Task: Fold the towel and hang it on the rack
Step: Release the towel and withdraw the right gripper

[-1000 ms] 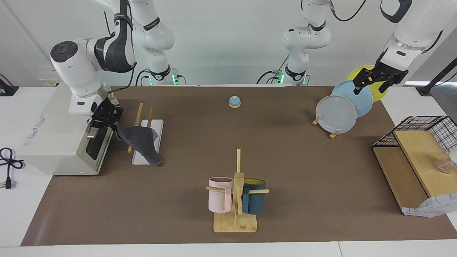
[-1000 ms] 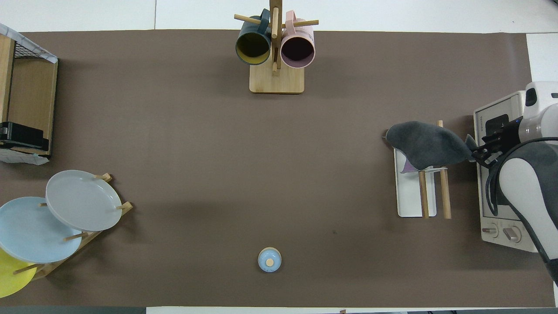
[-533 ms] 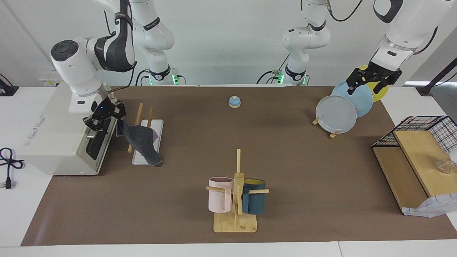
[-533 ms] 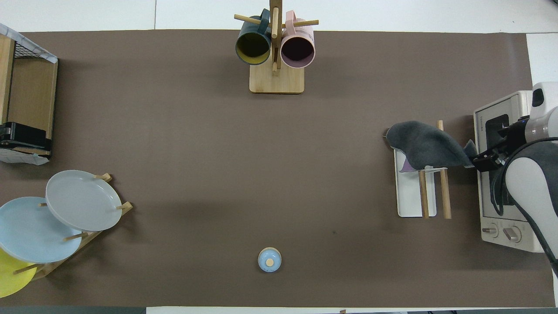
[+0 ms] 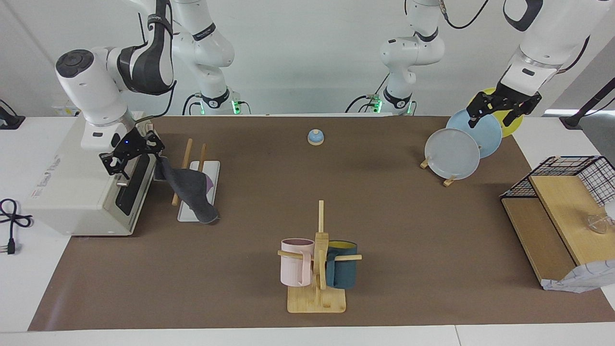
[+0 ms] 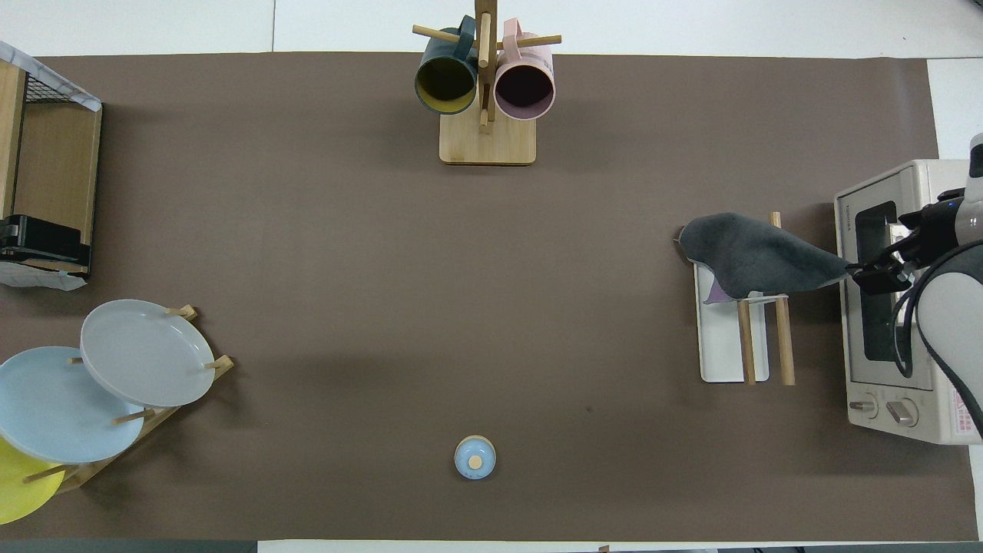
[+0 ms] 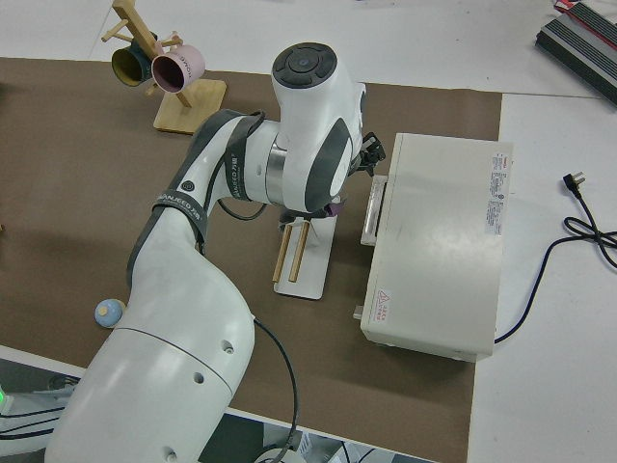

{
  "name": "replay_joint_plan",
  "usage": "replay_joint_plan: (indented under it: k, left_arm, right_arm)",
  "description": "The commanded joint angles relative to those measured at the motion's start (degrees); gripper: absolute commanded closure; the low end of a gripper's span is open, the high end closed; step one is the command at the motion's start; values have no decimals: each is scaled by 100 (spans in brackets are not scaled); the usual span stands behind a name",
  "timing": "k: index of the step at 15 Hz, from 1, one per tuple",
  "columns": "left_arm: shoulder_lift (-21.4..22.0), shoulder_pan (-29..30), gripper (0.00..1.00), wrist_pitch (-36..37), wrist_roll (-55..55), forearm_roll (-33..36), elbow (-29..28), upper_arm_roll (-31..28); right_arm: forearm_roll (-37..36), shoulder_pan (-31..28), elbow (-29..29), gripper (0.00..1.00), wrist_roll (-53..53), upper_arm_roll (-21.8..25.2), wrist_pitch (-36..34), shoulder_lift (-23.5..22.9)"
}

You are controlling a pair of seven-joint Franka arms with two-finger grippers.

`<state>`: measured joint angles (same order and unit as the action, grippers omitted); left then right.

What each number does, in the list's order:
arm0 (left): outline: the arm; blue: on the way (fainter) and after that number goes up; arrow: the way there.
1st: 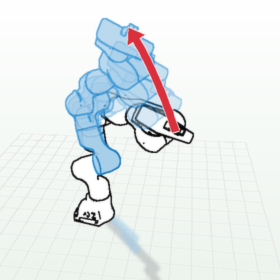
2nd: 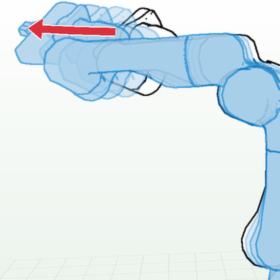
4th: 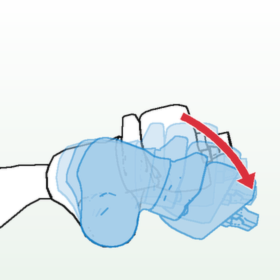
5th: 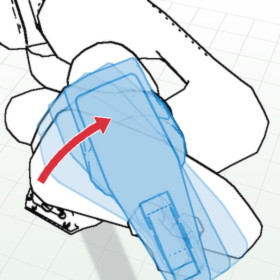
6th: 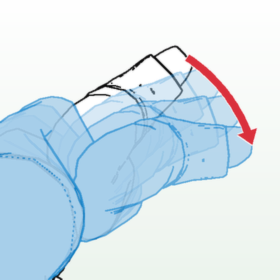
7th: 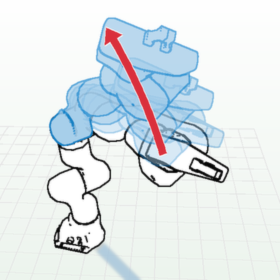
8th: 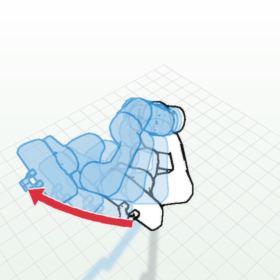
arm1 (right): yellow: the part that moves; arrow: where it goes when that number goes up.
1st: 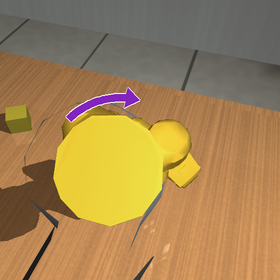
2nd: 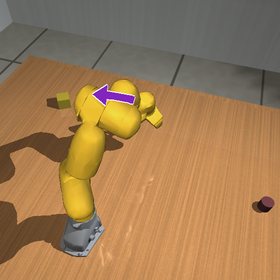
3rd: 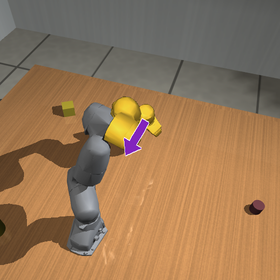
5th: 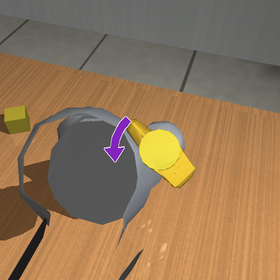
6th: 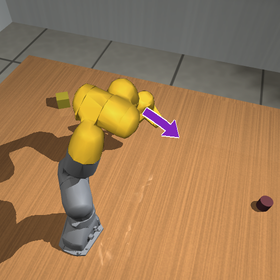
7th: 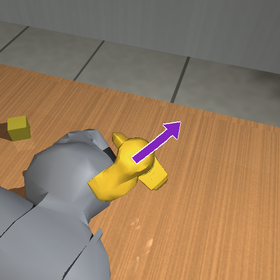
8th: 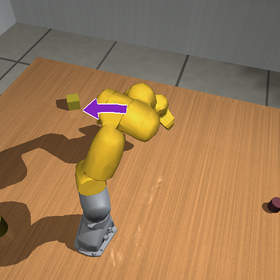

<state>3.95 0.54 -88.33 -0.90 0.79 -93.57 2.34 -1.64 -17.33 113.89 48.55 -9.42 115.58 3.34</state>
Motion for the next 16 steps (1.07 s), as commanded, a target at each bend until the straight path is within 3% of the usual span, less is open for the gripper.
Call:
replay_joint_plan:
  k: [1,5,12,16]
  left_arm:
    - [132,112,0,-1,-16,26,-136,39]
    - [185,104,0,-9,-7,26,-127,47]
    - [510,104,0,35,-7,26,-118,47]
    - [677,104,0,44,-7,26,-109,47]
  right_arm:
    - [-336,1,-498,0,145,-77,-385,35]
    - [-372,168,-1438,0,-178,-86,-1457,-35]
    - [-275,379,-2003,0,-2979,-86,-3004,-96]
    - [-74,459,-2081,0,-4344,-77,-3278,-114]
